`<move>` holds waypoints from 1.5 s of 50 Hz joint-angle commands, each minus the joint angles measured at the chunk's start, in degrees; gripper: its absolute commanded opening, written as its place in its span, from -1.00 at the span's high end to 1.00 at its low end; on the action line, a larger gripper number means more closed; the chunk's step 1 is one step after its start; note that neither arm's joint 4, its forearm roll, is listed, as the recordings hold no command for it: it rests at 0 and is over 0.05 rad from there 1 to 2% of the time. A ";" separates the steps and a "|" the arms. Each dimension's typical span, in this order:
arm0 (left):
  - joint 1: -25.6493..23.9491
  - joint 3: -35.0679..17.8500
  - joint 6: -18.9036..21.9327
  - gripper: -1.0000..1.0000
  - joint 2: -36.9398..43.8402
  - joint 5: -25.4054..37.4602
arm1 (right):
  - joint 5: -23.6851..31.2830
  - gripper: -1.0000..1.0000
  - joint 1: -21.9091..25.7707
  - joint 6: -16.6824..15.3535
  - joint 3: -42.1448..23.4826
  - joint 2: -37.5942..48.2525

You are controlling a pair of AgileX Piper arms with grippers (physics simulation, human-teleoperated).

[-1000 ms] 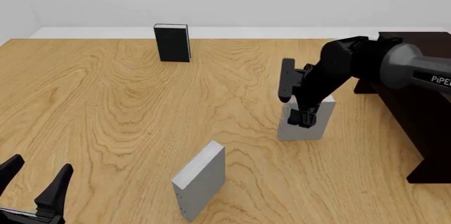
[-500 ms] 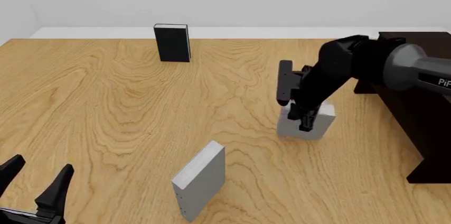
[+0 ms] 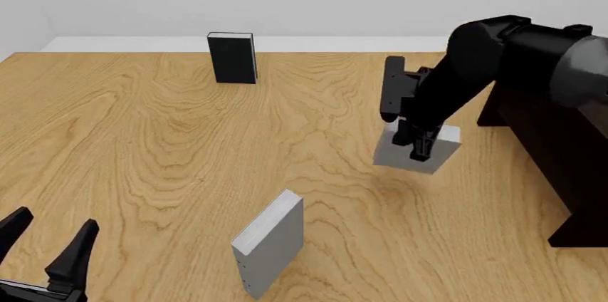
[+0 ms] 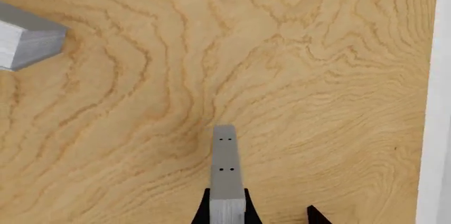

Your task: Pick up the book on the right and place it on the cabinet shelf.

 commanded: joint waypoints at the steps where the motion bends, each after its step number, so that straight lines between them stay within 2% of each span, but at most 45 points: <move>1: -0.13 0.00 -0.58 -1.00 0.08 -0.80 | 0.92 1.00 -0.99 -0.13 -1.89 -4.57; 4: -0.34 0.00 -0.35 -1.00 -0.11 -0.61 | -0.72 1.00 -1.45 -1.71 -0.55 -6.82; 11: -0.48 0.00 -0.12 -1.00 -0.26 -0.32 | -3.61 1.00 -0.84 -2.95 3.65 -11.49; 14: -0.73 0.00 -0.07 -1.00 -0.23 -0.75 | -6.86 1.00 -1.01 -3.36 4.77 -14.06; 15: -0.74 0.00 -0.18 -1.00 -0.24 -0.93 | -8.74 1.00 -1.61 -4.63 6.51 -15.67; 18: -0.68 0.00 -0.09 -1.00 -0.29 -0.79 | -10.51 1.00 -0.06 -5.84 10.51 -18.34; 21: -0.71 0.00 -0.12 -1.00 -0.33 -0.43 | -13.95 1.00 1.26 -5.29 12.98 -20.91; 22: -0.83 0.00 -0.12 -1.00 -0.33 -0.32 | -14.65 1.00 1.51 -5.69 14.09 -21.78; 24: -1.04 0.00 -0.09 -1.00 -0.30 -0.32 | -17.47 1.00 0.31 -8.75 17.66 -24.25; 27: -1.30 0.00 0.12 -1.00 -0.32 -0.37 | -19.17 1.00 1.11 -10.39 20.08 -26.49; 29: -1.41 0.00 0.34 -1.00 -0.30 -0.50 | -20.67 1.00 1.23 -9.50 19.89 -27.24; 31: -1.38 0.00 0.40 -1.00 -0.33 -0.61 | -21.66 1.00 2.35 -10.51 21.65 -28.87; 32: -1.49 0.00 0.55 -1.00 -0.32 -0.63 | -22.36 1.00 2.57 -9.74 21.45 -29.12; 35: -1.68 0.00 0.55 -1.00 -0.33 -0.60 | -23.97 1.00 2.93 -10.99 23.85 -30.66; 37: -1.82 0.00 0.59 -1.00 -0.34 -0.69 | -24.76 1.00 3.58 -9.98 23.81 -31.11; 42: -1.80 0.00 0.69 -1.00 -0.31 -0.84 | -28.82 1.00 4.19 -11.12 25.66 -32.99; 44: -1.66 0.00 0.61 -1.00 -0.31 -0.90 | -30.32 1.00 2.91 -11.03 25.65 -33.01; 46: -1.87 0.00 0.76 -1.00 -0.31 -0.95 | -32.94 1.00 1.98 -12.39 27.20 -33.78; 48: -1.85 0.00 0.67 -1.00 -0.31 -1.03 | -33.41 1.00 2.49 -12.34 28.03 -34.19; 51: -1.95 0.00 0.67 -1.00 -0.33 -1.07 | -37.35 1.00 2.24 -13.01 30.46 -35.18; 52: -1.93 0.00 0.67 -1.00 -0.33 -1.10 | -40.01 1.00 1.43 -14.42 31.91 -35.59; 57: -1.95 0.00 0.80 -1.00 -0.32 -1.14 | -43.17 1.00 0.63 -14.59 32.86 -36.96; 59: -2.14 0.00 0.74 -1.00 -0.33 -1.23 | -45.42 1.00 0.26 -16.31 34.68 -37.60; 64: -1.95 -0.01 0.82 -1.00 -0.31 -1.38 | -47.33 1.00 0.64 -15.30 36.63 -38.38; 67: -1.87 0.00 0.76 -1.00 -0.33 -1.27 | -49.33 1.00 0.52 -16.03 38.62 -38.54; 75: -1.44 -0.01 0.77 -1.00 -0.34 -1.50 | -59.85 1.00 -0.21 -16.39 45.94 -38.19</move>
